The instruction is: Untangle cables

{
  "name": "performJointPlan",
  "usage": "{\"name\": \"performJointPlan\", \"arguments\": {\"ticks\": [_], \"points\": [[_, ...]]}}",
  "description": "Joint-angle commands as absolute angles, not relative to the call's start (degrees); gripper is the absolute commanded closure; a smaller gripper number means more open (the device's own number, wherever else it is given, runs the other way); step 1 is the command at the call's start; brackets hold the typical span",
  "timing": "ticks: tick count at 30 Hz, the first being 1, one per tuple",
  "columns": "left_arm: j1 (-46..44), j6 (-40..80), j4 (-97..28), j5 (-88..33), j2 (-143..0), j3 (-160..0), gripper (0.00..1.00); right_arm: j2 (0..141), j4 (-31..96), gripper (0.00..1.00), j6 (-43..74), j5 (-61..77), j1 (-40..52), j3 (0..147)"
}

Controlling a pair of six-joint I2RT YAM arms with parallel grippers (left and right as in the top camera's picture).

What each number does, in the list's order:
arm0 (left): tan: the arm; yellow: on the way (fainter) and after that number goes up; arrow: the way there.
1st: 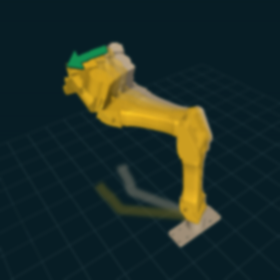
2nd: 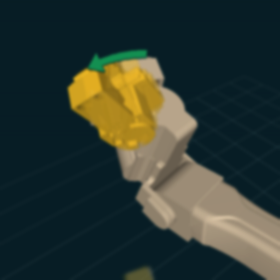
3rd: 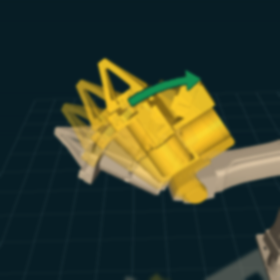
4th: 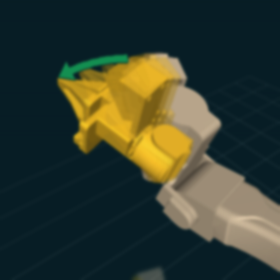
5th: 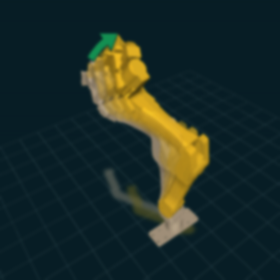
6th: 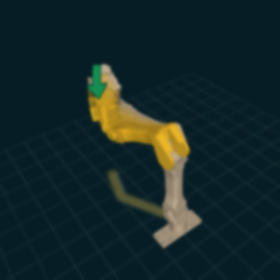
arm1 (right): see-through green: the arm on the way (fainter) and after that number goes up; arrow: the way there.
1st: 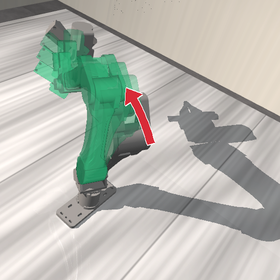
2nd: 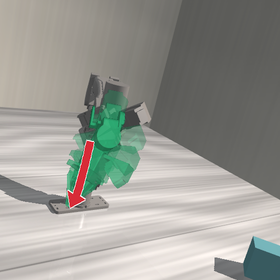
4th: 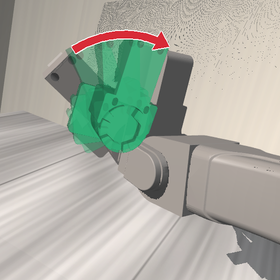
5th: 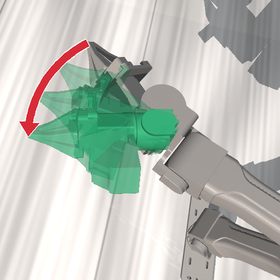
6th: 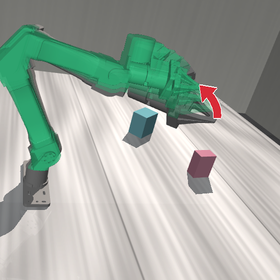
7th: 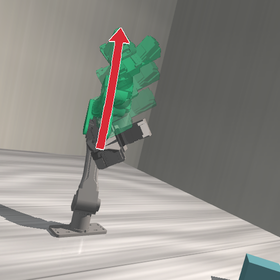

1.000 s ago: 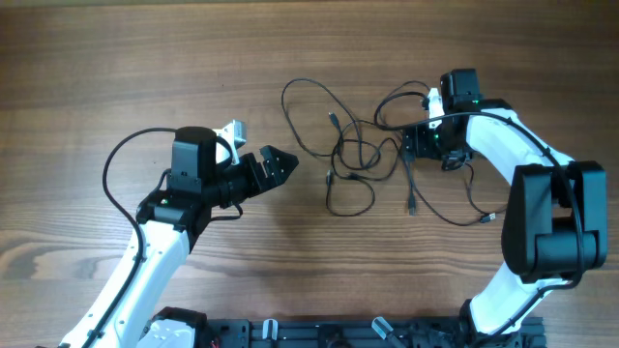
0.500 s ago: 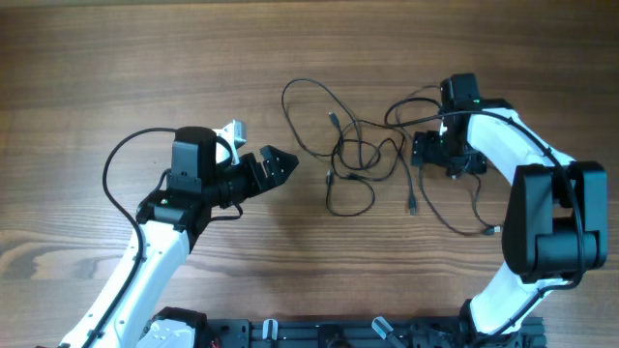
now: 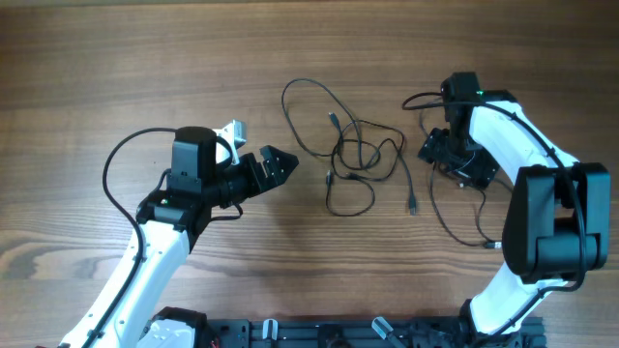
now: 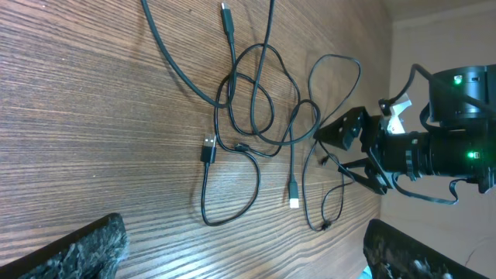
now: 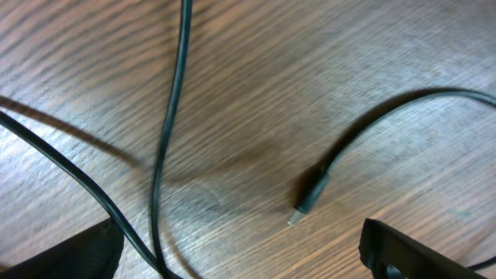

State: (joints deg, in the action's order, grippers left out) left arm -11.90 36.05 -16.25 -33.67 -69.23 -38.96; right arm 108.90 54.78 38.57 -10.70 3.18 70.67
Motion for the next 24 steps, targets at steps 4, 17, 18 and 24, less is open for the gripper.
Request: {"name": "performJointPlan", "arguments": {"ticks": [4, 17, 18, 24], "points": [[-11.9, 34.9, -16.1, -33.0, -69.4, -39.3, 0.00, 107.4, 51.3, 0.00, 46.4, -13.7, 2.4, 68.6], [-11.9, 34.9, -16.1, -33.0, -69.4, -39.3, 0.00, 107.4, 49.0, 0.00, 57.2, -13.5, 0.3, 62.1], [-11.9, 34.9, -16.1, -33.0, -69.4, -39.3, 0.00, 107.4, 47.6, 0.00, 57.2, -12.6, 0.3, 60.8], [-11.9, 34.9, -16.1, -33.0, -69.4, -39.3, 0.00, 107.4, 36.2, 0.13, 57.2, -6.4, 0.3, 51.6]]}}
